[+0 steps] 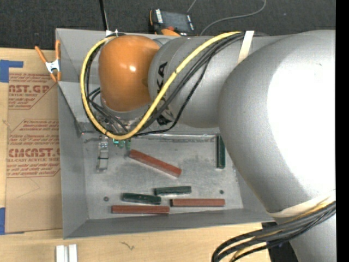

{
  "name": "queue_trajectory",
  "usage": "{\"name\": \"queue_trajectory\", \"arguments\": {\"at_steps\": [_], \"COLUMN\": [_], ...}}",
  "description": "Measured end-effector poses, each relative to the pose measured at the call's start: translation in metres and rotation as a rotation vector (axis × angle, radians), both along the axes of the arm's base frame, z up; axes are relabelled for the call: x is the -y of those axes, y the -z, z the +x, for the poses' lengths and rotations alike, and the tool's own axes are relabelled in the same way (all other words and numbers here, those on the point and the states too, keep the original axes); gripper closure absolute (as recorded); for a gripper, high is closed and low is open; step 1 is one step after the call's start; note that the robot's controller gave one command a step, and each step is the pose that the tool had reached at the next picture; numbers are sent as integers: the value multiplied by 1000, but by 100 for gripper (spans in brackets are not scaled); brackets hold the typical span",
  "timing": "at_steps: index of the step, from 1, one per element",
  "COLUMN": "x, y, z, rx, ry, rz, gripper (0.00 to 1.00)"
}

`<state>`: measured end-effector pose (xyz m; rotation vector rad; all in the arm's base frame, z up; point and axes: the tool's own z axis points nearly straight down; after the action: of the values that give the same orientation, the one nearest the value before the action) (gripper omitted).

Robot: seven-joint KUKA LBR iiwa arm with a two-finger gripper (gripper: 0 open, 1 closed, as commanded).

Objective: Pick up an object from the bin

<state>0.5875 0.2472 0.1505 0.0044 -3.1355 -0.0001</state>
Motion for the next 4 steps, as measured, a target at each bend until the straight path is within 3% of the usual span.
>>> {"name": "queue_trajectory", "arguments": {"at_steps": [1,2,3,4], "x": [65,67,166,129], "y": [78,81,45,80], "z": [-10,-41,3,-31], "rx": [0,5,10,9], "ry": [-153,-491,-939,-769], "rz": [-2,2,0,5], "gripper": [0,0,0,0]}}
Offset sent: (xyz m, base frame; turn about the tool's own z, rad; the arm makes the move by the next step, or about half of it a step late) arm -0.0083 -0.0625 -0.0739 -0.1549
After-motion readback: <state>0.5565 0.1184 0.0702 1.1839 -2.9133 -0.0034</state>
